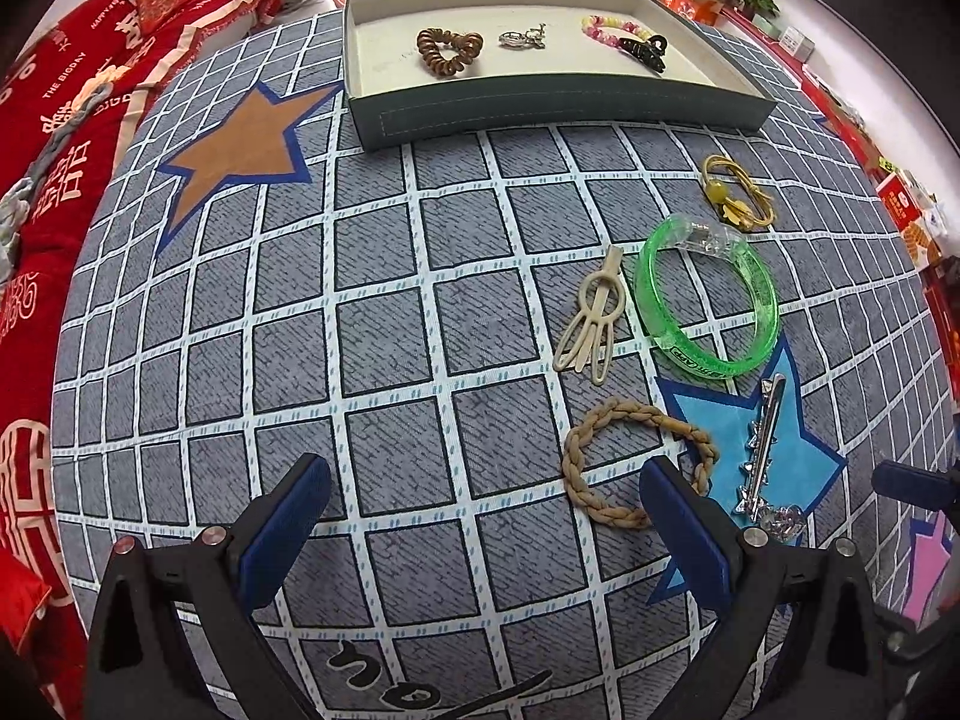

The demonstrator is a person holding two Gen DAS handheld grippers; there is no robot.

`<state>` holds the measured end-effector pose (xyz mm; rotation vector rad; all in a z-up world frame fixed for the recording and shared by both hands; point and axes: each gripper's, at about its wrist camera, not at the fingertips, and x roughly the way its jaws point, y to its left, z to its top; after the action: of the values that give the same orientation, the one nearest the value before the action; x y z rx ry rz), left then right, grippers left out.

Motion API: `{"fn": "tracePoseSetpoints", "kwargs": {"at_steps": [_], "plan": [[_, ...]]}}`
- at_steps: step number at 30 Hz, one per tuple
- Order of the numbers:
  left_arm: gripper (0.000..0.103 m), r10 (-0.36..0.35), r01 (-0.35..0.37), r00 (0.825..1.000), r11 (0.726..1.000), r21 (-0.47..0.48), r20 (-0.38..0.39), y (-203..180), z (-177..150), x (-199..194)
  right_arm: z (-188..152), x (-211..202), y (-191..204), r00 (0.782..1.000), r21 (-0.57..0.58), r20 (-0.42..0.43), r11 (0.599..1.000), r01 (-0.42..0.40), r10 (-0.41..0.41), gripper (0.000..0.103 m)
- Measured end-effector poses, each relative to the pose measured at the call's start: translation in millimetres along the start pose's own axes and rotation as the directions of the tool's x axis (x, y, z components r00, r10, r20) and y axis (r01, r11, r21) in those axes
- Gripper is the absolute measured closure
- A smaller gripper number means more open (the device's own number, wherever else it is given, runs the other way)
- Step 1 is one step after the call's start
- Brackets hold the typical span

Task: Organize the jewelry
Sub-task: 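Grasp the braided rope bracelet with the left tool while the right tool grasps the purple heart pendant, then carry the rope bracelet over the tray with the left tool while the right tool carries the pendant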

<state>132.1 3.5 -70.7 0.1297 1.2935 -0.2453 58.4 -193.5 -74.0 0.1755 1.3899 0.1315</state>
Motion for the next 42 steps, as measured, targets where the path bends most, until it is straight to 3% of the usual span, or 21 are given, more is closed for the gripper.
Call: {"fn": "tracePoseSetpoints", "kwargs": {"at_steps": [6,8,15,18,20,22,25,28,34,42], "plan": [[0.000,0.002,-0.002,1.000,1.000,0.027,-0.002,-7,5,8,0,9,15,0.999,-0.070,0.003,0.997,0.041,-0.041,0.013],[0.000,0.006,-0.006,1.000,0.999,0.036,-0.004,-9,6,11,0,13,16,0.999,-0.083,0.001,0.995,0.049,-0.049,0.024],[0.000,-0.001,-0.002,0.999,0.997,0.075,0.034,-21,5,16,5,23,45,0.992,-0.183,0.048,0.976,0.121,-0.114,0.035],[0.018,-0.025,0.018,0.998,0.991,0.131,0.055,-38,0,13,5,27,59,0.984,-0.227,0.072,0.958,0.173,-0.161,0.050],[0.030,-0.038,0.028,0.997,0.987,0.161,0.061,-47,0,12,5,28,63,0.985,-0.225,0.075,0.960,0.166,-0.153,0.064],[0.056,-0.052,0.038,0.996,0.981,0.188,0.068,-55,0,9,6,28,64,0.985,-0.216,0.077,0.962,0.166,-0.153,0.073],[0.083,-0.064,0.048,0.995,0.975,0.215,0.070,-67,1,8,7,26,60,0.987,-0.201,0.075,0.968,0.154,-0.141,0.079],[0.083,-0.088,0.076,0.994,0.980,0.186,0.058,-67,1,9,2,17,39,0.991,-0.172,0.066,0.977,0.128,-0.118,0.084],[0.083,-0.139,0.134,0.989,0.987,0.085,0.044,-48,2,7,-5,5,11,0.998,-0.056,0.044,0.998,0.036,-0.034,0.084],[0.083,-0.171,0.167,0.982,0.985,0.052,0.079,-40,5,-14,-8,-15,-20,0.998,0.064,0.055,0.997,-0.041,0.037,0.084]]}}
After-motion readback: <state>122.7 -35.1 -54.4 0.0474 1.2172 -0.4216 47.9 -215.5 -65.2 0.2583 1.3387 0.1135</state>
